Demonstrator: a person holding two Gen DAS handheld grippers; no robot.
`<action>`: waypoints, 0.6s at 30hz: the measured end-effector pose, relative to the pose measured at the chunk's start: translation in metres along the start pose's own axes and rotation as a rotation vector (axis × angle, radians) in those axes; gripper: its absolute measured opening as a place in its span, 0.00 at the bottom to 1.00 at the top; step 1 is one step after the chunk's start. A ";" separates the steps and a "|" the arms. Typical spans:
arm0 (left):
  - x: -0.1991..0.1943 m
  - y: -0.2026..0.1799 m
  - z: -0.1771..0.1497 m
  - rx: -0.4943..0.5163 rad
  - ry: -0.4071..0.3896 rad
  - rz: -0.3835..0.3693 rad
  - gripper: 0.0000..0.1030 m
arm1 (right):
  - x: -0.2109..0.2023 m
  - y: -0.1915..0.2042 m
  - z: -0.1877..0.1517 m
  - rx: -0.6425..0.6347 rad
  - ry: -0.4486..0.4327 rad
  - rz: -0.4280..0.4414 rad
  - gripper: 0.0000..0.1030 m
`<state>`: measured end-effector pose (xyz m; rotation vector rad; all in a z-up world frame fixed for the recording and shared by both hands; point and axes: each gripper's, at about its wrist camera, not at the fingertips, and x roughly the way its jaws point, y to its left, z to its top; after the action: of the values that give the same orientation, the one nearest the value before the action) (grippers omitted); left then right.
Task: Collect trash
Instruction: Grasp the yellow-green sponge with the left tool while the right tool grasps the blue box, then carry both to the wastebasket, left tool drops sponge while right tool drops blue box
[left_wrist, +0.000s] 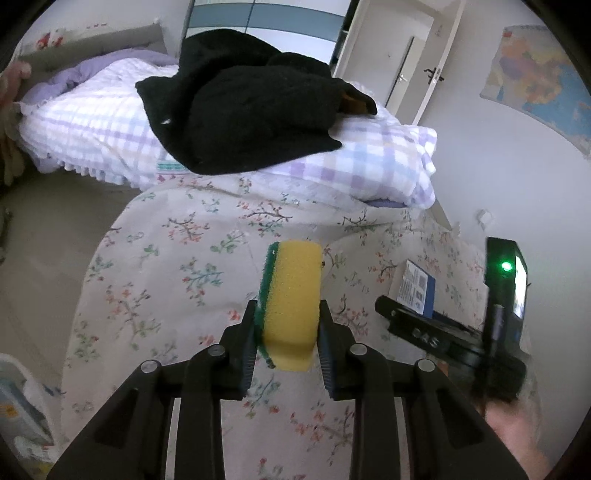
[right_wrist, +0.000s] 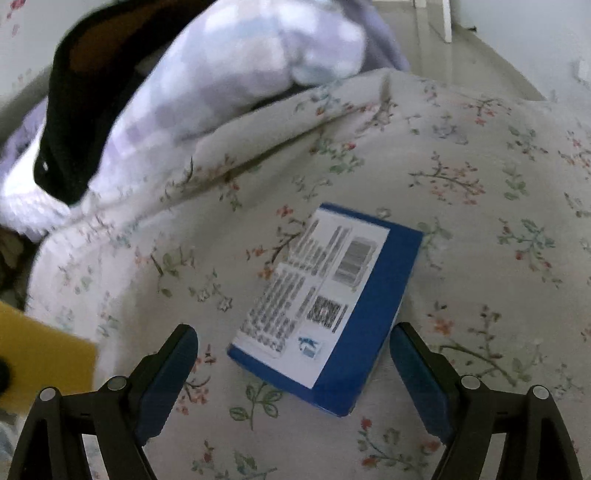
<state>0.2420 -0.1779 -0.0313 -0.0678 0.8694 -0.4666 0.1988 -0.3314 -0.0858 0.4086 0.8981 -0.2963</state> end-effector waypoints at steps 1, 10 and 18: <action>-0.003 0.001 -0.001 0.004 0.000 0.003 0.30 | 0.002 0.001 -0.001 -0.004 0.002 -0.016 0.84; -0.036 0.015 -0.022 -0.001 0.010 0.010 0.30 | -0.013 0.007 -0.003 -0.073 0.007 -0.061 0.71; -0.088 0.035 -0.036 -0.063 -0.011 -0.016 0.30 | -0.070 0.025 -0.011 -0.198 -0.044 -0.051 0.71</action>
<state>0.1794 -0.1049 0.0006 -0.1355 0.8733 -0.4532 0.1604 -0.2991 -0.0302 0.1955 0.8861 -0.2594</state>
